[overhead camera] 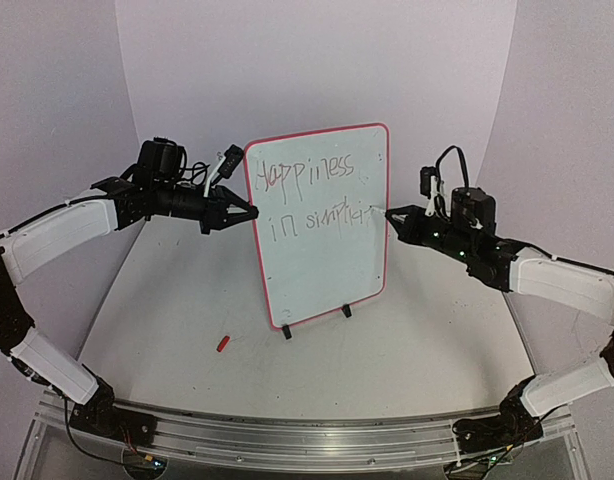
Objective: Write a sentence on the whiteboard
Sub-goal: Write on the whiteboard with the whiteboard.
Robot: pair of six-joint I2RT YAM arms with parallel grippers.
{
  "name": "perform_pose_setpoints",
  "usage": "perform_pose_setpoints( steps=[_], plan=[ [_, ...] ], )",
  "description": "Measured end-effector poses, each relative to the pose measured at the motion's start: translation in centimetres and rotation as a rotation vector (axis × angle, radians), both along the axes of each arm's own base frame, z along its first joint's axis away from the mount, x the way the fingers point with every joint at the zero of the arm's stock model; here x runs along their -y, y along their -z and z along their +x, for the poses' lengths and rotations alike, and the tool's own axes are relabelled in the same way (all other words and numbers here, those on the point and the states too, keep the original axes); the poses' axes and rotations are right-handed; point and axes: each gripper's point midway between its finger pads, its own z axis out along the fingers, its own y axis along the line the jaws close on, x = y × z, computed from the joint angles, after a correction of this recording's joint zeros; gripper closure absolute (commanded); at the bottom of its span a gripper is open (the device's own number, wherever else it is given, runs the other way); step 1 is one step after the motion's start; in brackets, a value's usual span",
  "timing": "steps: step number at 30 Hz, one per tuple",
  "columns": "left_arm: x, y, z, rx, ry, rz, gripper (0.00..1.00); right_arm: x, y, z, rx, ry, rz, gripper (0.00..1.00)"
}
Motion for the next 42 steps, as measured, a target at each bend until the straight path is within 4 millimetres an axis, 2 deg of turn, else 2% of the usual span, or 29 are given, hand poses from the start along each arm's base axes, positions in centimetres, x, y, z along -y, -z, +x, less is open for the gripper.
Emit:
perform_pose_setpoints(
  steps=[5,10,18,27,38,42],
  plan=[
    [0.0,0.0,0.0,0.000,0.000,0.000,1.00,0.1,-2.2,-0.9,0.043,-0.025,0.035,1.00],
    [0.0,0.0,0.0,0.000,0.000,0.000,1.00,-0.5,-2.4,-0.9,0.045,-0.052,0.041,1.00],
    [0.0,0.0,0.0,0.000,0.000,0.000,1.00,-1.2,-0.9,0.1,0.018,-0.056,0.027,1.00],
    [0.0,0.0,0.0,-0.001,-0.001,0.000,1.00,-0.9,-0.6,0.3,0.018,-0.035,0.024,1.00],
    [0.0,0.0,0.0,-0.002,-0.002,0.000,1.00,-0.1,3.1,-0.2,-0.052,-0.006,-0.004,1.00],
    [0.0,0.0,0.0,-0.002,-0.002,0.000,1.00,0.1,3.4,-0.2,-0.061,0.008,-0.010,1.00]
  ],
)
